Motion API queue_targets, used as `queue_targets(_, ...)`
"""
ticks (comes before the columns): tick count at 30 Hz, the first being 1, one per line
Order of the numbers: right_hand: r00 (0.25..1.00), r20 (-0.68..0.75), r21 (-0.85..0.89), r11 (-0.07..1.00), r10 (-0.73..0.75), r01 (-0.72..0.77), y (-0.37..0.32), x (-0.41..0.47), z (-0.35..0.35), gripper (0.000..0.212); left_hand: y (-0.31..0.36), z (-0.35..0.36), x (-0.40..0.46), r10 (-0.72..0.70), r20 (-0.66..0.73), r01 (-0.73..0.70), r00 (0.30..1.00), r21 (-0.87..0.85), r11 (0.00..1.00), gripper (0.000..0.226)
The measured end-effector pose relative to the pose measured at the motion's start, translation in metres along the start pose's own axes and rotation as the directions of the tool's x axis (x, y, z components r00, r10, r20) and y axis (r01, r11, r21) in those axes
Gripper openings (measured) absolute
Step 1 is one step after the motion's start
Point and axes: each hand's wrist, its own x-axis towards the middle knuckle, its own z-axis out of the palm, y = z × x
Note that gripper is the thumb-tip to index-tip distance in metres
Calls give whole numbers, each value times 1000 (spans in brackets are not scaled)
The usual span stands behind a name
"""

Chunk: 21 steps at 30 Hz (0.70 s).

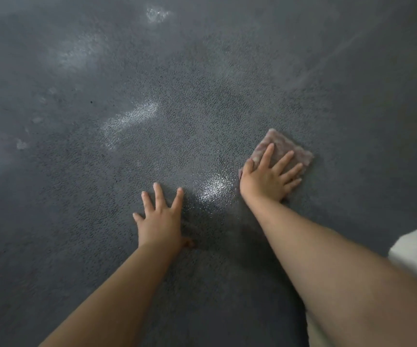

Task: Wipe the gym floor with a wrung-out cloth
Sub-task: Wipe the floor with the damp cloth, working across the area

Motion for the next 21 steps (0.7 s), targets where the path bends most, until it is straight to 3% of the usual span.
queue_targets(6, 978, 99, -70, 979, -183, 190, -16, 41, -29, 59, 9, -4, 1, -67, -19, 66, 998, -36, 997, 109)
queue_targets(7, 951, 111, -105, 948, -288, 300, -16, 31, -25, 58, 13, -6, 1, -94, -51, 89, 994, -83, 993, 101)
queue_targets(9, 828, 132, -158, 814, -544, 560, -14, 3, -9, 56, 23, -13, 6, -146, -158, 116, 977, -188, 975, 84)
queue_targets(11, 720, 155, -172, 699, -677, 694, -15, -15, 2, 56, 34, -20, 14, -145, -235, 95, 961, -212, 973, 80)
queue_targets(17, 655, 158, -232, 617, -739, 752, -32, 20, -11, 55, 49, -28, 32, -61, -152, 42, 986, -127, 991, 112)
queue_targets(21, 678, 160, -236, 639, -718, 732, -56, 43, -18, 56, 49, -23, 33, -48, -100, 39, 994, -93, 995, 116)
